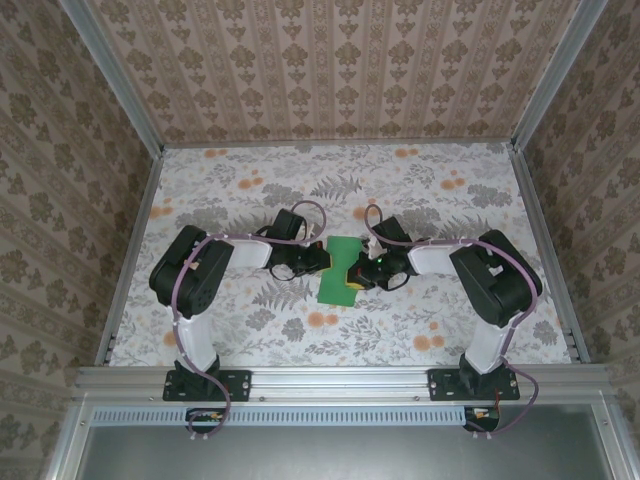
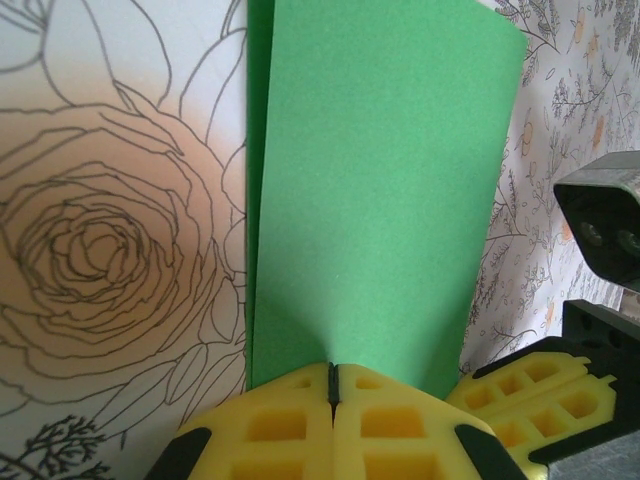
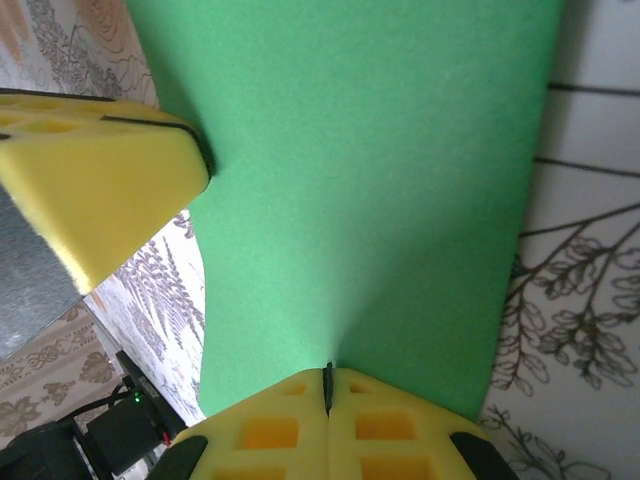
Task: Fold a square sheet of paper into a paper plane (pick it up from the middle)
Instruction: Fold the square sheet of paper in half at the center of the table.
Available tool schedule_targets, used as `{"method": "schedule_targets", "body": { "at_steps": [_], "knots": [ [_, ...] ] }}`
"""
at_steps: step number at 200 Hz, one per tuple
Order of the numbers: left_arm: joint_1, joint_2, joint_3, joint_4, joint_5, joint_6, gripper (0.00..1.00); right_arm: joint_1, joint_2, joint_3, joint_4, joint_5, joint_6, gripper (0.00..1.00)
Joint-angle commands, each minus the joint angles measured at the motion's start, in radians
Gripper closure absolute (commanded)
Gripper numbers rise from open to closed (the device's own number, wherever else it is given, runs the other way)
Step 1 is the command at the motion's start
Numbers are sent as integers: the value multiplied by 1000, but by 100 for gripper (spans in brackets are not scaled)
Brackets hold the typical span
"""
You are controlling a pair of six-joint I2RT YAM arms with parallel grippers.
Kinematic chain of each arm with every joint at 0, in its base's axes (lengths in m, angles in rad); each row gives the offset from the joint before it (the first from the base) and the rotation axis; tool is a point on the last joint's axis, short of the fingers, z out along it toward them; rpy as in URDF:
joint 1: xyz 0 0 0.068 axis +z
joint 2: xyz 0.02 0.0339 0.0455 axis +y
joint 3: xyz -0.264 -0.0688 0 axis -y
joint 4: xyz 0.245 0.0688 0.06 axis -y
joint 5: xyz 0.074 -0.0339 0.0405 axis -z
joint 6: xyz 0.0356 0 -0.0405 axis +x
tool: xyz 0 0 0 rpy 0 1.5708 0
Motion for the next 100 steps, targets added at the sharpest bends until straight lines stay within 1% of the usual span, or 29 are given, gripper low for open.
{"method": "schedule_targets", "body": {
  "at_steps": [1, 41, 57, 78, 100],
  "knots": [
    [1, 126, -95, -278, -245, -6, 100, 20, -35, 17, -41, -36, -34, 100],
    [1, 135, -89, -285, -248, -20, 100, 26, -1, -2, -67, -19, -62, 100],
    [1, 137, -89, -291, -254, -22, 100, 26, 7, -7, -114, -13, -100, 100],
    [2, 143, -92, -295, -264, -27, 100, 23, -3, -26, -178, -6, -154, 100],
    [5, 152, -94, -293, -265, -29, 100, 17, -23, -69, -203, -6, -185, 100]
  ]
}}
